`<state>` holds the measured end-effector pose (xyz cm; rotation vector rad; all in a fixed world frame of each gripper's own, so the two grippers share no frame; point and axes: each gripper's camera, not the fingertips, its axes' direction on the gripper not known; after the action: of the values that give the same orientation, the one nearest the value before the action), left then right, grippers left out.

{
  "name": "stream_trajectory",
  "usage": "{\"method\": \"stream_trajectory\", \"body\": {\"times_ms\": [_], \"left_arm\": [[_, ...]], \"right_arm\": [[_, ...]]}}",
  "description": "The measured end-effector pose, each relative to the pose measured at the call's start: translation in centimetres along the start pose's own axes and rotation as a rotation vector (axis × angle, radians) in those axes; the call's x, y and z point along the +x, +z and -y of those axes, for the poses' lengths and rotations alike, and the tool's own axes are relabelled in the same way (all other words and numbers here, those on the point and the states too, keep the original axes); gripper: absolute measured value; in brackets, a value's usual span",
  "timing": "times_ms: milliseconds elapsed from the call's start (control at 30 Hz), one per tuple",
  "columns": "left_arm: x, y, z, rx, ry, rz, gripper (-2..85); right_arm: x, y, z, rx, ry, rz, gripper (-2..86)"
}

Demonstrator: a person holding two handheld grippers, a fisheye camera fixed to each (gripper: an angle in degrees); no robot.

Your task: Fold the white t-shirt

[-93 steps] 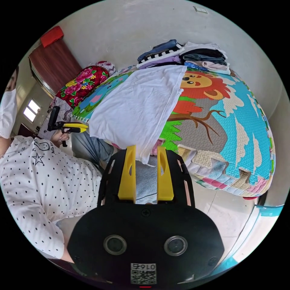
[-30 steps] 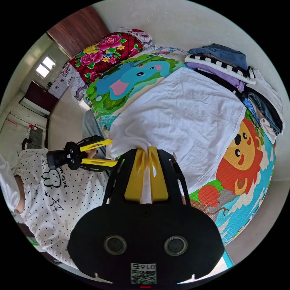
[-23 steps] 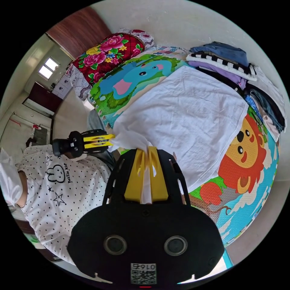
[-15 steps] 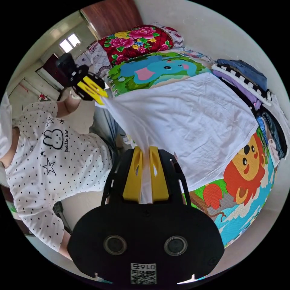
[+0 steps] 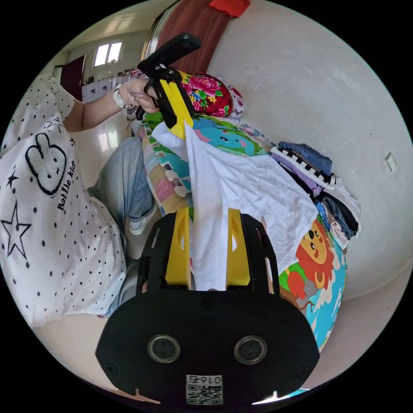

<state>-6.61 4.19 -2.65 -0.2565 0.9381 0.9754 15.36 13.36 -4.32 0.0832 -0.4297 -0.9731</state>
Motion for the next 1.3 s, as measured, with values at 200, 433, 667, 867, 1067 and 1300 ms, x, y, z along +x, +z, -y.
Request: {"method": "stream_trajectory", "body": {"times_ms": [200,433,667,867,1067,1300], "left_arm": [[-4.0,-3.9,3.0,0.027,-0.037,-0.027,-0.9],[-6.8,-5.9,5.5,-0.051,0.045,-0.086,-0.9],[-6.9,-8.0,10.7,-0.246,0.2,-0.247,-0.9],[-11.5,-12.5,19.0,-0.388,0.285,-0.378,-0.9],[-22.3,-16.9,29.8,-0.508,0.317,-0.451,-1.0],[-39.5,-12.7,38.0,-0.667,0.123,-0.368,-1.0]], "right_arm": [[-1.1,3.2,0.4,-0.027,0.115,-0.328,11.1],[3.6,2.0,-0.1,-0.055,0.072,-0.236,3.0],[8.6,2.5,5.5,-0.319,-0.249,0.26,1.4],[14.7,5.1,12.1,-0.46,-0.465,0.595,1.2],[26.3,10.3,19.3,-0.532,-0.475,0.822,1.0],[37.6,22.8,23.8,-0.743,-0.321,0.753,1.2]]}}
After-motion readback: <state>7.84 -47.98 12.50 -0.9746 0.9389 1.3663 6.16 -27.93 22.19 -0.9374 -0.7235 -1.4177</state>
